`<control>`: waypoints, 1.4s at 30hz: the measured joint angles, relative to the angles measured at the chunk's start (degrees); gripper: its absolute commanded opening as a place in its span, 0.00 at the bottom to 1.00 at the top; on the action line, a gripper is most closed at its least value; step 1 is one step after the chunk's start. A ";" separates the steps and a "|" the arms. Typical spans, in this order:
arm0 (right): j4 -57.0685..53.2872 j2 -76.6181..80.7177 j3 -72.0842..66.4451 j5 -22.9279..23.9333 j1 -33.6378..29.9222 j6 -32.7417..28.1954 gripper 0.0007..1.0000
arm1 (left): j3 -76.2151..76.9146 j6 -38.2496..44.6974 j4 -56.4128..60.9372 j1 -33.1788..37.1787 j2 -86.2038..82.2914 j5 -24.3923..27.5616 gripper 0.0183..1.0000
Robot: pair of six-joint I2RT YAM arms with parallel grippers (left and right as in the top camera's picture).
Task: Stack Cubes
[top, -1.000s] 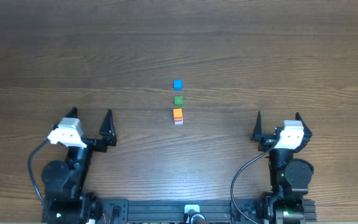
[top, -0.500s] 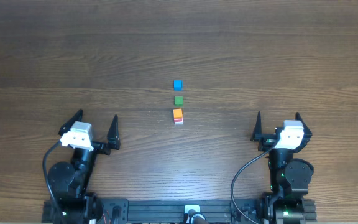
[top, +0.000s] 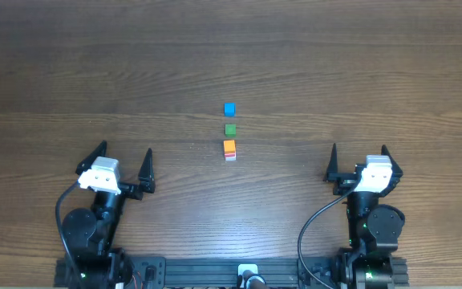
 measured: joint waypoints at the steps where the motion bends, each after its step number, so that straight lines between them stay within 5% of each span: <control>1: 0.00 0.00 0.00 0.00 0.00 0.02 0.99 | 0.00 0.04 0.00 0.00 0.00 0.00 1.00; 14: 0.09 0.00 0.00 -0.09 0.00 0.02 0.99 | 0.00 0.15 0.00 0.00 0.00 0.00 1.00; 21: 0.66 0.00 0.00 -7.65 0.00 4.85 0.99 | 0.00 0.15 0.00 0.00 0.00 0.00 1.00; 31: 15.28 0.04 0.13 -21.20 0.00 12.39 0.99 | 0.00 0.15 -0.02 0.00 0.00 -0.02 1.00; 42: 2.27 14.08 24.20 -25.27 0.00 12.09 0.99 | 0.00 0.15 -0.07 0.00 0.02 -0.02 1.00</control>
